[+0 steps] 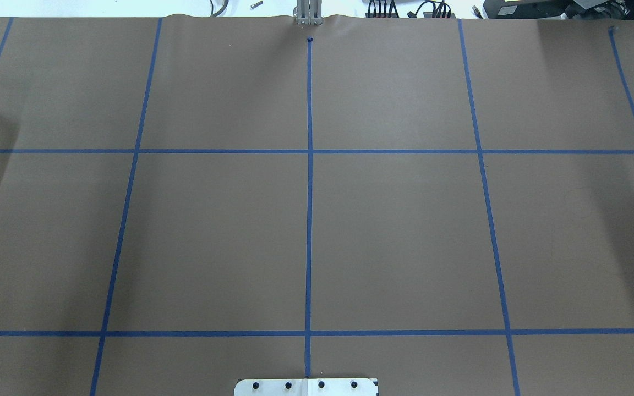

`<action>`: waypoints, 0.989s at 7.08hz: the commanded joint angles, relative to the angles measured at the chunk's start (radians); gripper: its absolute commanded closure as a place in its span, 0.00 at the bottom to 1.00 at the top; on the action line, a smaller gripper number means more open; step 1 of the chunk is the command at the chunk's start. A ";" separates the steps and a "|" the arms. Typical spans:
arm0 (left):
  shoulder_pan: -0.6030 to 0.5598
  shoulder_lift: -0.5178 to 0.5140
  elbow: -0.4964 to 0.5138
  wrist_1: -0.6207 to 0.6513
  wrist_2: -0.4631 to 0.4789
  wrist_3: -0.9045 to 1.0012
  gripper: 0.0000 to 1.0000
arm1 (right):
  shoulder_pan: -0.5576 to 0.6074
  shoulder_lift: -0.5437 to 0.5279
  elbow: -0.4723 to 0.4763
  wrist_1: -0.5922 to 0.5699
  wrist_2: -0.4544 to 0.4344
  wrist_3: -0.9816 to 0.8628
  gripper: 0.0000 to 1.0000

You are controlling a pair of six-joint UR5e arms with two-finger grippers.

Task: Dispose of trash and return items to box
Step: 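Lower the purple cloth into the pink bin and open the right gripper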

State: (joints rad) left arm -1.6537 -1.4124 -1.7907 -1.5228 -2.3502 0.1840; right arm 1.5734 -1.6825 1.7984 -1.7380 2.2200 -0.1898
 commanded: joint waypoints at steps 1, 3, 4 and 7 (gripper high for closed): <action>0.000 0.001 -0.001 0.000 -0.001 0.000 0.01 | 0.000 -0.003 -0.005 -0.008 -0.005 -0.005 0.00; 0.002 0.003 -0.007 -0.002 0.000 0.000 0.01 | 0.000 -0.009 -0.004 -0.008 0.001 -0.005 0.00; 0.002 0.001 -0.009 -0.007 0.002 0.000 0.01 | 0.000 -0.010 -0.004 -0.008 0.001 -0.004 0.00; 0.000 -0.034 -0.041 -0.011 -0.001 -0.001 0.01 | 0.000 0.003 0.001 -0.006 0.003 0.003 0.00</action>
State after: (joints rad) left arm -1.6523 -1.4274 -1.8110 -1.5340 -2.3513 0.1838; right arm 1.5738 -1.6878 1.7970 -1.7447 2.2225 -0.1899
